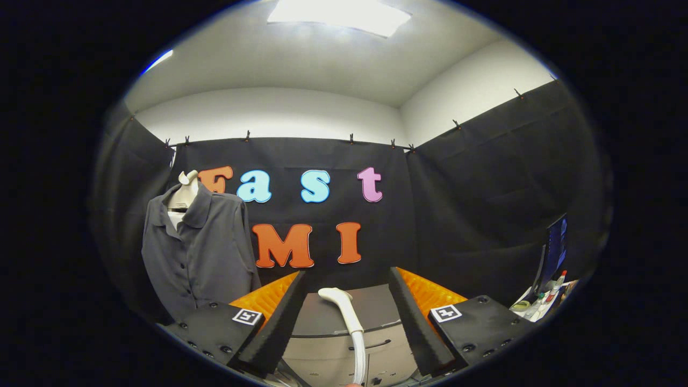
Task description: Iron the clothes twice with a garment steamer, once on the left side and once on the right side.
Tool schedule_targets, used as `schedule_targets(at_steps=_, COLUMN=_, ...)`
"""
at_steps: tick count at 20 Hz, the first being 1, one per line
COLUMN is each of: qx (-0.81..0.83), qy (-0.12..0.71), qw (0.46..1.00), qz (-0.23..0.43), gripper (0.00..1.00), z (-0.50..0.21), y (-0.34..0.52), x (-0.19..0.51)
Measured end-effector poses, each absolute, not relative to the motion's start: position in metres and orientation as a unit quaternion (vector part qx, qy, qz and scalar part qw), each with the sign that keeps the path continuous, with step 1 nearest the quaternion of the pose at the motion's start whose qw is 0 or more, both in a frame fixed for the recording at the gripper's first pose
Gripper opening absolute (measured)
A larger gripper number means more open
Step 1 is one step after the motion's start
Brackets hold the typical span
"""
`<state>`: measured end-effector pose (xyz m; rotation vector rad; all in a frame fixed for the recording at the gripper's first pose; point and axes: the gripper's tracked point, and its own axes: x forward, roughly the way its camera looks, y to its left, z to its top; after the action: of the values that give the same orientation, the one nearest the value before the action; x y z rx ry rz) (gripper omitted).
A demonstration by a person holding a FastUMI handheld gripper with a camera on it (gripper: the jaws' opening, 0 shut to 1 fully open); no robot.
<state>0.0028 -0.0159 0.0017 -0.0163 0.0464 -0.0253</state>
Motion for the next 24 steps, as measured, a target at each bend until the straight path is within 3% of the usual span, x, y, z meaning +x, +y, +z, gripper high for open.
schedule_targets(at_steps=14, qx=-0.002, qy=0.060, qw=0.998, qz=0.034, gripper=0.98, z=-0.039, y=-0.012, x=0.065)
schedule_targets(at_steps=24, qx=-0.031, qy=0.159, qw=0.985, qz=0.050, gripper=0.98, z=-0.115, y=-0.011, x=0.194)
